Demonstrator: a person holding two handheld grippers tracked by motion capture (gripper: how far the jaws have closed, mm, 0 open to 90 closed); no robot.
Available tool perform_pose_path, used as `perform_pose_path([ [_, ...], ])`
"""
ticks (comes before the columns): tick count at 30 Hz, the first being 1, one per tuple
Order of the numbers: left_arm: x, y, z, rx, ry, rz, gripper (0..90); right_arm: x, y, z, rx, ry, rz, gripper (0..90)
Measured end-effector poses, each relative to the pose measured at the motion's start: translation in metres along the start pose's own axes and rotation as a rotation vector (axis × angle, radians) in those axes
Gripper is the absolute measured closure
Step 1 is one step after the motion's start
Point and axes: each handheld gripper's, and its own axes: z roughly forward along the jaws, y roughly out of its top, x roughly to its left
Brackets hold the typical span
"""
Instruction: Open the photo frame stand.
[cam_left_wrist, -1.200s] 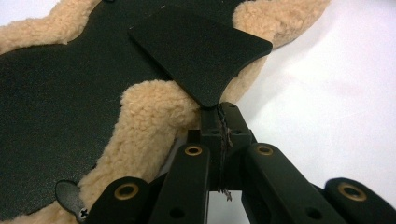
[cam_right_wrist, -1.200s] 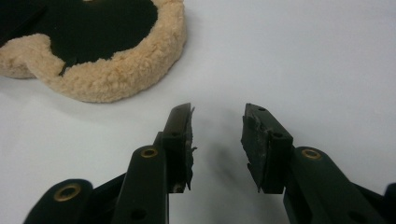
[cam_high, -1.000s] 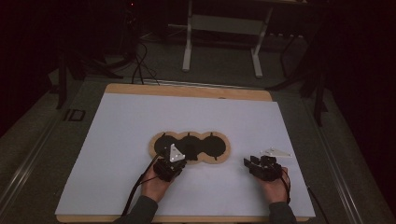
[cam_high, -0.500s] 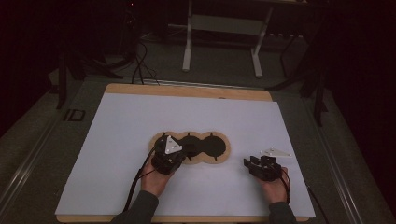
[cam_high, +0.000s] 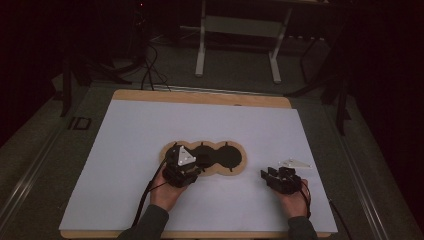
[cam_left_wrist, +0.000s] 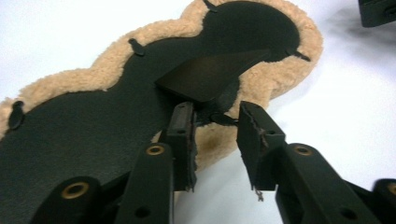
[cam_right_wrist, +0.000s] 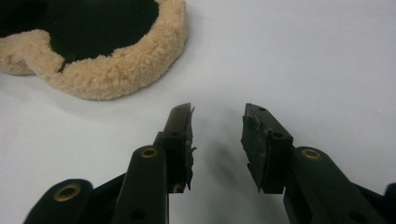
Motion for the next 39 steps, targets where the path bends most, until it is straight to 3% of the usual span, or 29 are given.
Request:
perform_pose_path([
  [6, 0.001, 0.001, 0.0, -0.012, 0.022, 0.014, 58.1, 0.0, 0.0, 0.0, 0.0, 0.001, 0.0, 62.5],
  [25, -0.007, 0.02, 0.017, 0.052, 0.074, 0.118, 55.4, 0.001, 0.0, 0.001, 0.001, 0.006, -0.002, 62.1],
  [30, -0.005, 0.021, 0.023, 0.07, 0.08, 0.1, 54.2, 0.001, 0.0, 0.001, 0.001, 0.007, -0.003, 62.0],
  [39, -0.008, 0.025, 0.029, 0.074, 0.116, 0.147, 54.4, 0.002, 0.0, 0.001, 0.004, 0.009, -0.007, 61.9],
])
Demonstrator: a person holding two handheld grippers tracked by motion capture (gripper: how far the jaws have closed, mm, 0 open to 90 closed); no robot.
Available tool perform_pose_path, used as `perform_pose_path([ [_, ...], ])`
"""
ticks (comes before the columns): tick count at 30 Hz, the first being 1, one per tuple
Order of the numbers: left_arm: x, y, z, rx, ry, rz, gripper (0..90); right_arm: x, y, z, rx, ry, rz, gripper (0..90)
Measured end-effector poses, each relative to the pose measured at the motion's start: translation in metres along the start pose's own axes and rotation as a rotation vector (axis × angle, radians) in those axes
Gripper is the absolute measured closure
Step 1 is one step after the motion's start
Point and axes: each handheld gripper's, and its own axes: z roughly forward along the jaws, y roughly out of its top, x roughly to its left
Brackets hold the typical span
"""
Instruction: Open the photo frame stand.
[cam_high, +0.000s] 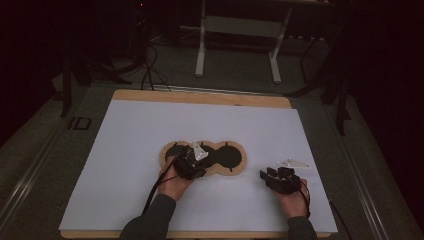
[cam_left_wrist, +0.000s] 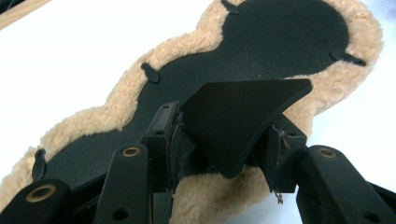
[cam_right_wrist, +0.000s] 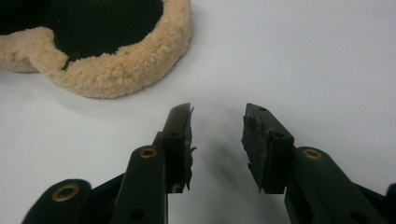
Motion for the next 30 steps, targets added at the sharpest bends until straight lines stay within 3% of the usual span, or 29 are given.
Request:
perform_pose_path([
  [6, -0.007, 0.006, 0.0, 0.01, 0.042, 0.083, 54.2, 0.001, 0.0, 0.001, 0.003, 0.001, -0.004, 61.8],
  [14, -0.01, 0.01, 0.004, 0.006, 0.028, 0.111, 55.7, 0.003, 0.0, 0.002, 0.007, 0.006, -0.011, 61.6],
  [24, -0.017, 0.015, 0.001, 0.038, 0.096, 0.236, 67.7, 0.007, 0.002, 0.004, 0.012, 0.024, -0.022, 60.0],
  [30, -0.015, 0.014, -0.001, 0.028, 0.096, 0.252, 70.6, 0.009, 0.003, 0.005, 0.016, 0.033, -0.028, 59.4],
])
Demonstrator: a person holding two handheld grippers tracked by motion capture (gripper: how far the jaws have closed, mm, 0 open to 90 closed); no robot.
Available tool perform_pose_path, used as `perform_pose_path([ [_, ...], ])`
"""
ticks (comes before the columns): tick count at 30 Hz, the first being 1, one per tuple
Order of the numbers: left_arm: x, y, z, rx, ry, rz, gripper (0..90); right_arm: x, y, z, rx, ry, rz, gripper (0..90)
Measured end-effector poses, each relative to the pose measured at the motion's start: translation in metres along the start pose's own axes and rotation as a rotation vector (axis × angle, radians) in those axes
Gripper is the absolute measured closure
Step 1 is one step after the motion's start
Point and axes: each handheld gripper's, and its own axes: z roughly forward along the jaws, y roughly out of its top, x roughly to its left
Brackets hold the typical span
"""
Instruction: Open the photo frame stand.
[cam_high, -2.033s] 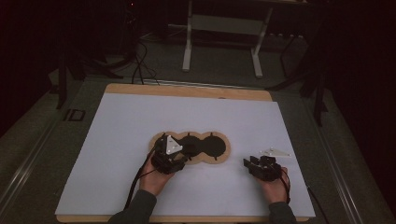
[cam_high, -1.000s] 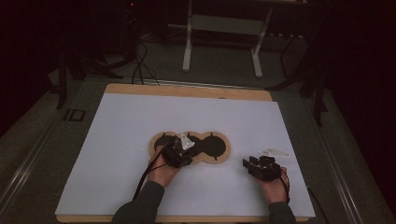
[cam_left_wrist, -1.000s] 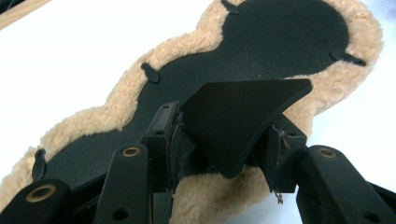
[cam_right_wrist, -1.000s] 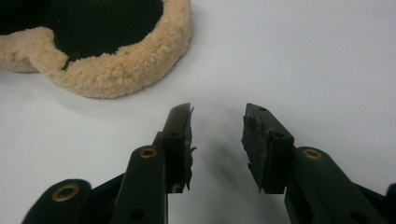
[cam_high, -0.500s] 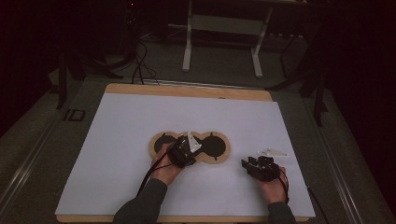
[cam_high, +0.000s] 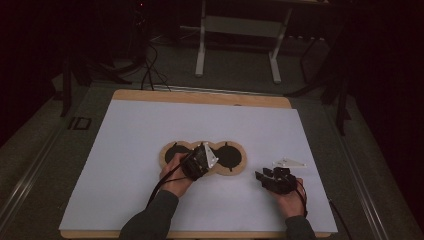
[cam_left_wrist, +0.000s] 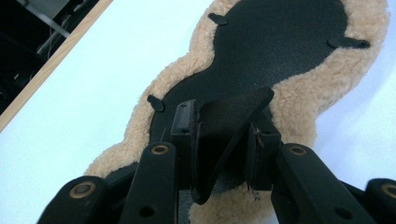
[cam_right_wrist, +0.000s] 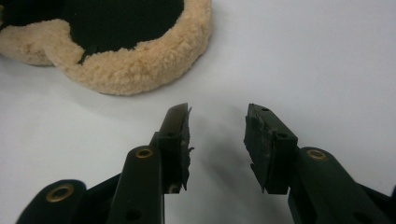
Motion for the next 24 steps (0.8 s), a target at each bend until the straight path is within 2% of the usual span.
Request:
perform_pose_path([
  [7, 0.002, -0.002, -0.002, -0.011, -0.002, -0.005, 71.6, 0.004, 0.003, 0.0, -0.004, 0.026, 0.0, 57.9],
  [15, 0.002, -0.003, -0.003, -0.02, 0.0, -0.009, 72.1, 0.012, 0.011, 0.001, -0.005, 0.092, 0.0, 53.9],
  [20, 0.003, -0.005, -0.004, -0.028, -0.003, -0.01, 72.2, 0.014, 0.017, 0.005, 0.01, 0.149, 0.027, 49.6],
  [24, 0.003, -0.006, -0.005, -0.039, 0.003, -0.014, 72.6, 0.014, 0.021, 0.009, 0.013, 0.193, 0.075, 46.1],
])
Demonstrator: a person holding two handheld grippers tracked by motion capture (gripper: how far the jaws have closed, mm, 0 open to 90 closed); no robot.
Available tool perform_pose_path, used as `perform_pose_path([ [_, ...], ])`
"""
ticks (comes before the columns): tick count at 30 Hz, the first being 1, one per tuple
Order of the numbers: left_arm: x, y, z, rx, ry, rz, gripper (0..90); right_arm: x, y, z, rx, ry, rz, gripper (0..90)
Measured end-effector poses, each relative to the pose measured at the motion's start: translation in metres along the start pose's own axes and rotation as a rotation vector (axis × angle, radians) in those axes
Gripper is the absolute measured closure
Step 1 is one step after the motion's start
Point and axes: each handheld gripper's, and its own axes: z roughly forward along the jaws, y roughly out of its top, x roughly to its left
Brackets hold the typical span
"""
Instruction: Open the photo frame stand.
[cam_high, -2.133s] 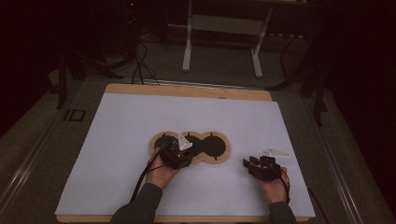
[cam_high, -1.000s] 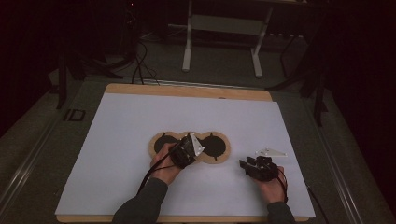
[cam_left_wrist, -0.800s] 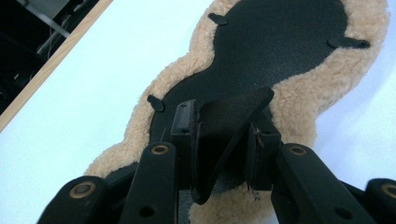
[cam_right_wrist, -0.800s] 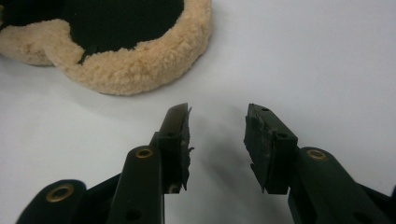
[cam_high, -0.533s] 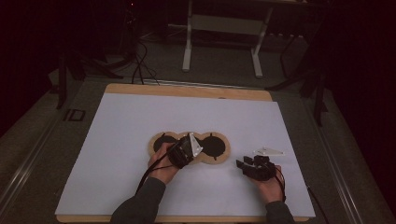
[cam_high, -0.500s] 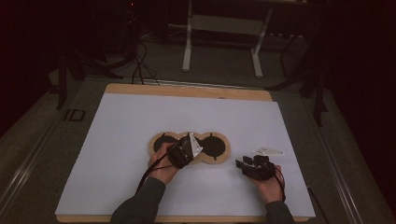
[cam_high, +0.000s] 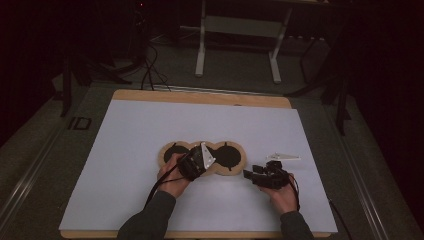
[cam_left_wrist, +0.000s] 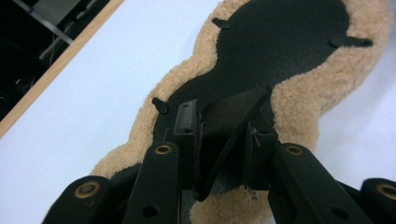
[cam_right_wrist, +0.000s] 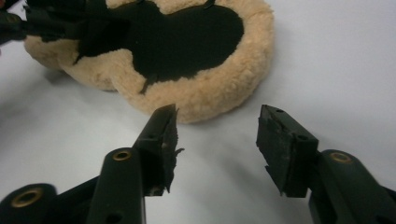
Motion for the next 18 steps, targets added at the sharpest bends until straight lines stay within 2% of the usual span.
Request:
perform_pose_path([
  [7, 0.002, -0.005, -0.004, -0.025, 0.004, -0.017, 73.1, 0.002, 0.008, 0.008, -0.004, 0.054, 0.053, 39.5],
  [11, 0.003, -0.008, -0.008, -0.042, 0.005, -0.025, 73.2, 0.001, 0.013, 0.014, 0.008, 0.055, 0.085, 36.4],
  [18, 0.004, -0.014, -0.012, -0.072, 0.012, -0.037, 73.6, -0.004, 0.023, 0.022, -0.005, 0.109, 0.166, 31.0],
])
